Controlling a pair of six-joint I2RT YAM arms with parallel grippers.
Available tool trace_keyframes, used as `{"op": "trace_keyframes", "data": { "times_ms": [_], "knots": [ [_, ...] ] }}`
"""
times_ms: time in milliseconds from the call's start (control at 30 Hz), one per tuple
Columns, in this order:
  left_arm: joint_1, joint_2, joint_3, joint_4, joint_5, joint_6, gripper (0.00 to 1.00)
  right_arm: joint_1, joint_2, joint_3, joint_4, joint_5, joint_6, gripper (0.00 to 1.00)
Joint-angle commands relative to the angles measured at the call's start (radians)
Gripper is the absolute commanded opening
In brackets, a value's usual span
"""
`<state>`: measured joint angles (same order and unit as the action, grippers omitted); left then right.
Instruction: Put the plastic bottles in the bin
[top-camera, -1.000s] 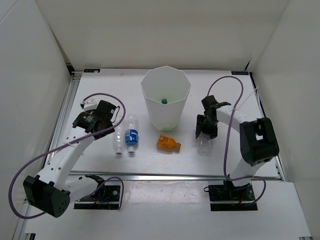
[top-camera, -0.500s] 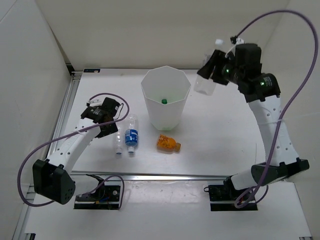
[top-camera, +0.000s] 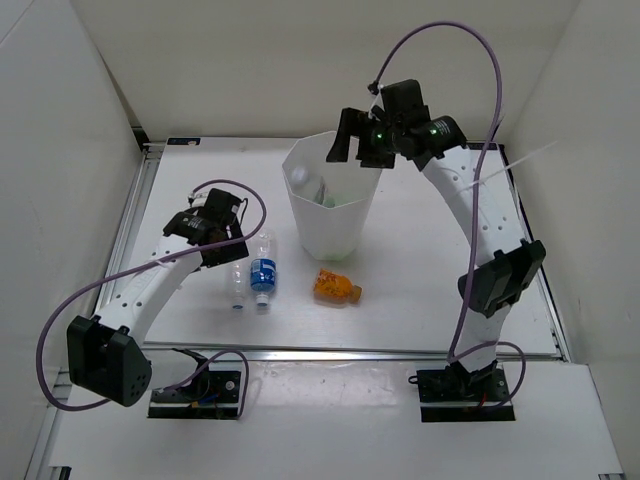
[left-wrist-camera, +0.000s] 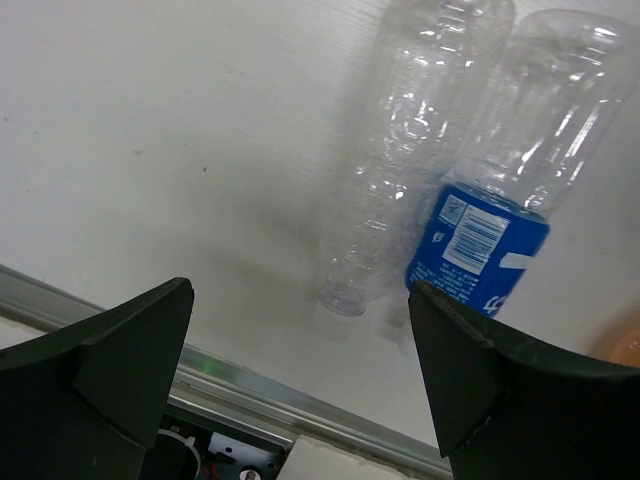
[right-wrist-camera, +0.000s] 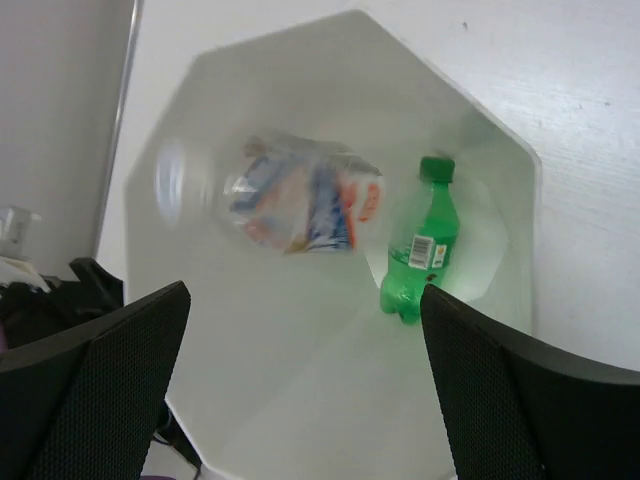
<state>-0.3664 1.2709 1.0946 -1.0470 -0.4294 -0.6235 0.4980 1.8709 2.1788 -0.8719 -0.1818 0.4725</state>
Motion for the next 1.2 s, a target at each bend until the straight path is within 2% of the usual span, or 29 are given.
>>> {"op": "trace_keyframes", "data": {
  "times_ms": [0, 233, 467, 667, 1033, 1167],
  "knots": [
    [0.003, -0.030, 0.030, 0.064, 0.066, 0.054, 1.00, 0.002, -0.169, -0.028, 0.016, 0.021, -0.054, 1.00],
    [0.049, -0.030, -0.050, 0.206, 0.107, 0.074, 1.00, -0.032, -0.272, -0.053, -0.036, 0.012, -0.074, 1.00],
    [0.127, 0.047, -0.119, 0.337, 0.334, 0.105, 1.00, -0.032, -0.343, -0.094, -0.068, -0.008, -0.052, 1.00],
    [0.173, 0.134, -0.130, 0.412, 0.423, 0.125, 1.00, -0.041, -0.343, -0.054, -0.119, -0.028, -0.052, 1.00],
    [0.215, 0.329, -0.102, 0.432, 0.434, 0.137, 1.00, -0.068, -0.352, -0.036, -0.157, -0.067, -0.052, 1.00],
    [0.224, 0.347, -0.093, 0.432, 0.434, 0.146, 0.78, -0.078, -0.363, -0.046, -0.168, -0.076, -0.052, 1.00]
  ]
}}
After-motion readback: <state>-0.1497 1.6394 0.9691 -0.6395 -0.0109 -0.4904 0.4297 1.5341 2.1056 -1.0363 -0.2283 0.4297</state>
